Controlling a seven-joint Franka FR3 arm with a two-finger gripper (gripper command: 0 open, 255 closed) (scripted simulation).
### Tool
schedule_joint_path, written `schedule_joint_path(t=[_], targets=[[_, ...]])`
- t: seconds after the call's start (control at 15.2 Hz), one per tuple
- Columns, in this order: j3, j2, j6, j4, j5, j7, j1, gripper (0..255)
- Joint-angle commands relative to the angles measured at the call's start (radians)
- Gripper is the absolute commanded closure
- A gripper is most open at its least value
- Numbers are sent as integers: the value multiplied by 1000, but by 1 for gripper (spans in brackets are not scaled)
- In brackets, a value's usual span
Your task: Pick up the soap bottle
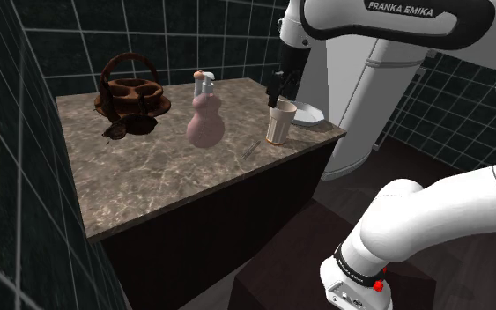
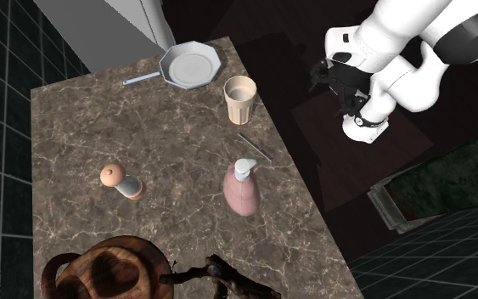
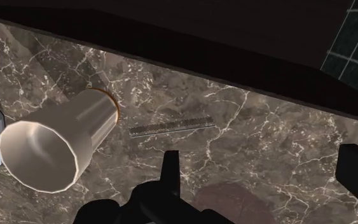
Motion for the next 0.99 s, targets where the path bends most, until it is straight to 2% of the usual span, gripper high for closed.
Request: schedule_joint_path(t=[0.0,0.53,0.92], targets=[[-7,77,20,60,10,-10,2,0],[-18,388,49,354,59,-41,13,0],[-19,638,10,650,100,-64,17,0]])
